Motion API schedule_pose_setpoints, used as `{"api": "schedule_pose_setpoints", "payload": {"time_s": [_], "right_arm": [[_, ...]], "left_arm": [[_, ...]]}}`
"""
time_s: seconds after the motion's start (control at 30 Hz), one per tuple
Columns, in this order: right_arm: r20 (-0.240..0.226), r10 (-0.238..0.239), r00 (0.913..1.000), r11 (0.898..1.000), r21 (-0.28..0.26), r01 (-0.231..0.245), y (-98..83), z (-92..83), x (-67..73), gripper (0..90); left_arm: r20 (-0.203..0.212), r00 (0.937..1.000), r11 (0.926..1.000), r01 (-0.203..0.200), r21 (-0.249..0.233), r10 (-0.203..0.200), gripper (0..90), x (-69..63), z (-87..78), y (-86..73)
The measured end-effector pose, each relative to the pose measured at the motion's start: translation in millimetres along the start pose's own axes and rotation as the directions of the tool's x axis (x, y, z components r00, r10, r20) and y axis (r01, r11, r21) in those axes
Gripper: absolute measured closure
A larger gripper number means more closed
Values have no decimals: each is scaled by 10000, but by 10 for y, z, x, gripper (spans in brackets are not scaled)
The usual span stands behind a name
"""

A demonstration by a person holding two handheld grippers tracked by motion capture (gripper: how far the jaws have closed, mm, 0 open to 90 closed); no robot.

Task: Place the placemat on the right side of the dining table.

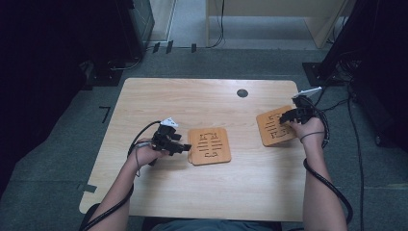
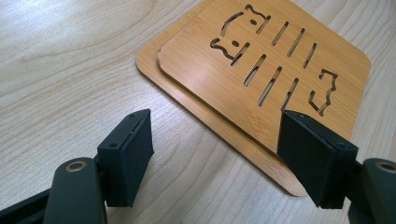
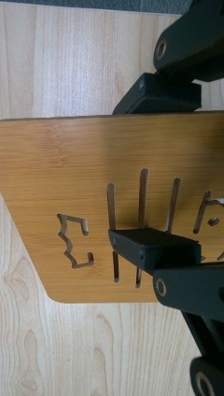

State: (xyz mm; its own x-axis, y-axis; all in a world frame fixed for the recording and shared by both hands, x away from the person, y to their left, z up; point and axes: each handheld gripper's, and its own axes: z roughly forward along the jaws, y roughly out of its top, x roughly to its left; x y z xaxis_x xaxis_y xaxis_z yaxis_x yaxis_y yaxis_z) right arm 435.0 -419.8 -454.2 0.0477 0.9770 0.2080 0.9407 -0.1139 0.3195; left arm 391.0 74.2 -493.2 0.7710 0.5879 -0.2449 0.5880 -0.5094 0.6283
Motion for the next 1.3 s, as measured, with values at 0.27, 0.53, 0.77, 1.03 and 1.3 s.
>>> {"api": "schedule_pose_setpoints", "payload": {"time_s": [0.27,0.53,0.77,1.03,1.3], "right_arm": [[-124,64,9999,10000,32,-64,-16,73,-50,402],[-230,-91,9997,9999,-60,89,-20,108,-77,393],[-611,208,9979,9997,125,-200,-39,182,-158,384],[-468,34,9989,9999,118,-29,-46,230,-167,368],[-66,-204,9998,9996,206,206,-52,269,-150,374]], "left_arm": [[-3,10000,10000,2,16,-2,258,1,-1,1],[5,10000,10000,-47,7,47,258,-12,7,5],[-22,10000,10000,-26,57,26,258,-9,13,1],[-19,10000,10000,-14,78,14,258,-8,25,-3],[13,10000,10000,-36,85,36,258,-11,29,-2]]}}
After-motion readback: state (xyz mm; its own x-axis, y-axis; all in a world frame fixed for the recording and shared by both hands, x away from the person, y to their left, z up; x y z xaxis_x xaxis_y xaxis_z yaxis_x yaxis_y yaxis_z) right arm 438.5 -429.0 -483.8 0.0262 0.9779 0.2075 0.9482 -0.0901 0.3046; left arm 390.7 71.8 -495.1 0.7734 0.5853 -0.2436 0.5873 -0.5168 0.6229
